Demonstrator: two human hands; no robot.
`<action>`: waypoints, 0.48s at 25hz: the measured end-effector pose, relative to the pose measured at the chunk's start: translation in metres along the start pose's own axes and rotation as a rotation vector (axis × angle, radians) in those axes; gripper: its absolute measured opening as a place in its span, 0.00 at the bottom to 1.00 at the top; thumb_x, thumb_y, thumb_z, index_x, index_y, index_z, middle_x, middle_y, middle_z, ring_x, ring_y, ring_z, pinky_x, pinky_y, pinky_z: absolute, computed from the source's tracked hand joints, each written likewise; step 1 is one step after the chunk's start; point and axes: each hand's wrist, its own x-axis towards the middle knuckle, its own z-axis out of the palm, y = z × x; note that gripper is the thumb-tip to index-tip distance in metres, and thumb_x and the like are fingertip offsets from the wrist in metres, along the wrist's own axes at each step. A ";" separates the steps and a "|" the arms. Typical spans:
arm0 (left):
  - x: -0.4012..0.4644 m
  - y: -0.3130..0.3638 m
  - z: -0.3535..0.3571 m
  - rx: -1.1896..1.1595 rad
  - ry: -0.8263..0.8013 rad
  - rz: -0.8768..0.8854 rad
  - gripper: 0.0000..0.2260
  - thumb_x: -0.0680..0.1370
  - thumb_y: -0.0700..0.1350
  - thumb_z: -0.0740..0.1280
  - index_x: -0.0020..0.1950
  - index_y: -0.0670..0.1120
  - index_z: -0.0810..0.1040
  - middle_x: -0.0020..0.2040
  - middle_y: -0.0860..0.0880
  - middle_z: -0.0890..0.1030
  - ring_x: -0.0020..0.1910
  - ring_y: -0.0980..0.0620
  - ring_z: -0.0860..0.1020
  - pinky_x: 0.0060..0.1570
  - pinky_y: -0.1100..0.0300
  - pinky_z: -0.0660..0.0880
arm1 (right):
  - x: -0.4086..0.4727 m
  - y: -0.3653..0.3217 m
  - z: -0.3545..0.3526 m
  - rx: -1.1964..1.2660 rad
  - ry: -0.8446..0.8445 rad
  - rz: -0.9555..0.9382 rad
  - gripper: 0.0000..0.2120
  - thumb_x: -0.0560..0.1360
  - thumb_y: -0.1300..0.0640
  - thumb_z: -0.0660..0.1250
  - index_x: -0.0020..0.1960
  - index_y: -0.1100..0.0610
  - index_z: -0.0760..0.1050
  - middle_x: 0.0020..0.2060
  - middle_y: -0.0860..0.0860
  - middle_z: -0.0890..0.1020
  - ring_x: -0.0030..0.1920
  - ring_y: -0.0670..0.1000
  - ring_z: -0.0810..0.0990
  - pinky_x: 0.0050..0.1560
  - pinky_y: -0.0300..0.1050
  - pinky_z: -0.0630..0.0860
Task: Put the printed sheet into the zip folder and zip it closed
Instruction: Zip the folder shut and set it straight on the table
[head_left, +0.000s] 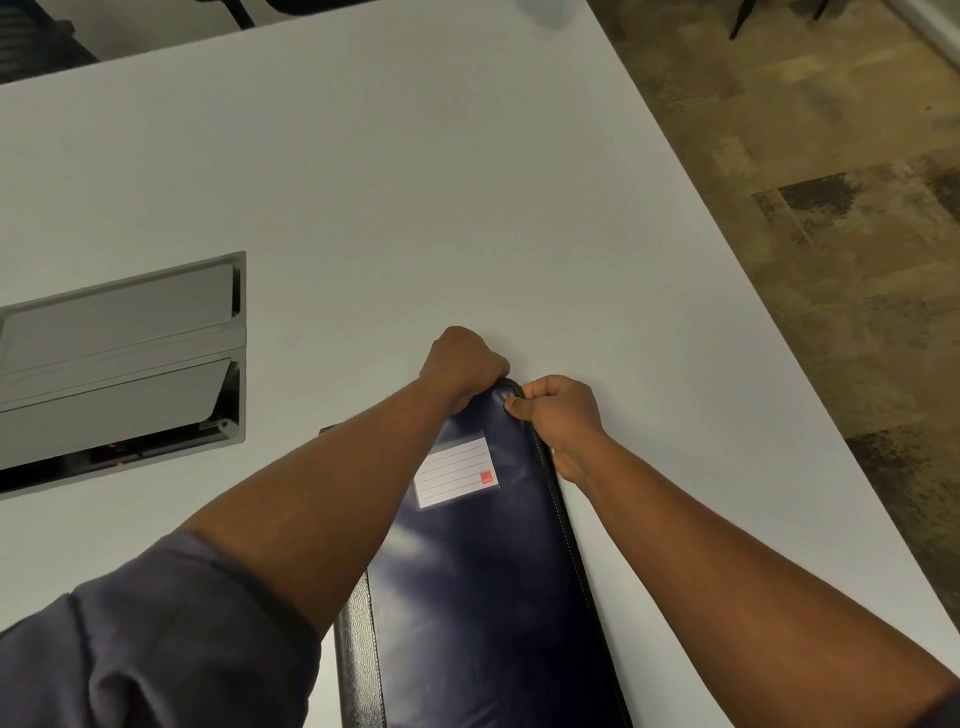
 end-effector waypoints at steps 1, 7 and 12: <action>-0.002 0.002 0.001 0.001 -0.001 0.015 0.14 0.65 0.38 0.71 0.28 0.44 0.66 0.27 0.48 0.69 0.28 0.49 0.68 0.29 0.58 0.65 | 0.000 0.000 0.001 -0.003 -0.005 -0.005 0.06 0.69 0.59 0.79 0.43 0.54 0.83 0.41 0.51 0.87 0.46 0.54 0.85 0.51 0.54 0.84; -0.005 0.001 -0.005 0.247 0.063 0.042 0.04 0.67 0.38 0.66 0.34 0.43 0.72 0.33 0.48 0.76 0.31 0.50 0.75 0.28 0.62 0.66 | 0.000 0.005 -0.002 -0.011 0.011 -0.020 0.06 0.69 0.60 0.79 0.41 0.55 0.82 0.40 0.52 0.86 0.45 0.55 0.85 0.49 0.54 0.84; -0.004 -0.033 -0.033 0.270 0.116 -0.032 0.04 0.64 0.36 0.65 0.32 0.43 0.70 0.30 0.48 0.75 0.27 0.50 0.73 0.24 0.65 0.64 | 0.004 0.006 -0.009 -0.016 0.038 -0.025 0.07 0.68 0.59 0.80 0.40 0.55 0.82 0.38 0.51 0.86 0.43 0.53 0.85 0.45 0.47 0.83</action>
